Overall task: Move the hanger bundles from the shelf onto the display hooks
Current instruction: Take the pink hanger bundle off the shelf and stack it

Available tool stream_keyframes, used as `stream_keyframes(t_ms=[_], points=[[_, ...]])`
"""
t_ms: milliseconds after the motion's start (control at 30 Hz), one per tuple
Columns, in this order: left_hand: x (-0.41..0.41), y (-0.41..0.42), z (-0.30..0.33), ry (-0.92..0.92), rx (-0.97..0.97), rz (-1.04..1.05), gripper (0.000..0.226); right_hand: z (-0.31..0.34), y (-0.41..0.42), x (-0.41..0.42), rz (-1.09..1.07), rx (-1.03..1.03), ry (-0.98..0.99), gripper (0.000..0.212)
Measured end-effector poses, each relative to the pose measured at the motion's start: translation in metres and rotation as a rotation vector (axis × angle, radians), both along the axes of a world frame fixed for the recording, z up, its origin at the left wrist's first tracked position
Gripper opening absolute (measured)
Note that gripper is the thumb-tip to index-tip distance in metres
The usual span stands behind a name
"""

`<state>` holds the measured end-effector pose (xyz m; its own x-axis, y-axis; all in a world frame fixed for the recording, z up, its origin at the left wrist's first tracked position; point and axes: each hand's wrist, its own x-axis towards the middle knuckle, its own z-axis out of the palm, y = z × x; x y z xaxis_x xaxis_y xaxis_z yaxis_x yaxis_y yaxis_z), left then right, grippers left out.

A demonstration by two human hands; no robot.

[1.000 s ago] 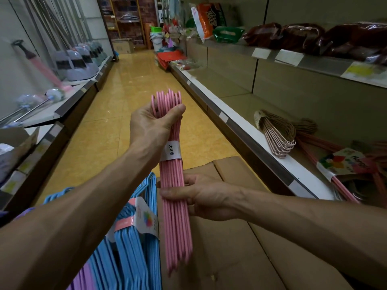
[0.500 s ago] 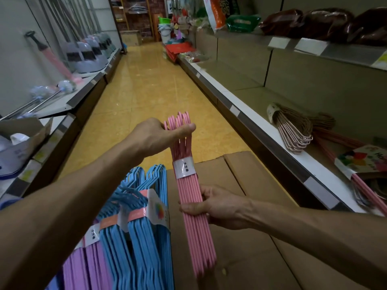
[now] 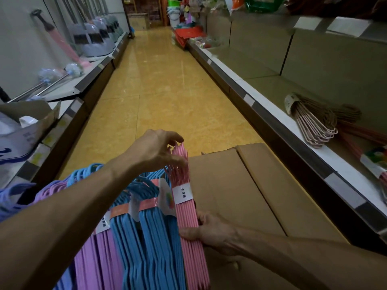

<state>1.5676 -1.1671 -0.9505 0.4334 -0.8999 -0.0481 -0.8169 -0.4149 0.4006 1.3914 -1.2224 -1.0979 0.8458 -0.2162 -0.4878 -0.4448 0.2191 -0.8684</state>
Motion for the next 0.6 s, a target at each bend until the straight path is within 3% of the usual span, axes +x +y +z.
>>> stream_keyframes(t_ms=[167,333,600], points=[[0.013,0.011,-0.017,-0.002,0.039,0.024,0.076,-0.018,0.010,0.008,0.007,-0.017,0.037,0.017],[0.018,0.019,-0.024,0.003,0.074,0.021,0.074,-0.026,0.007,0.011,0.083,-0.074,0.090,0.034],[0.022,0.017,-0.029,-0.063,0.199,0.044,0.064,-0.024,0.007,0.017,0.259,-0.263,0.109,0.030]])
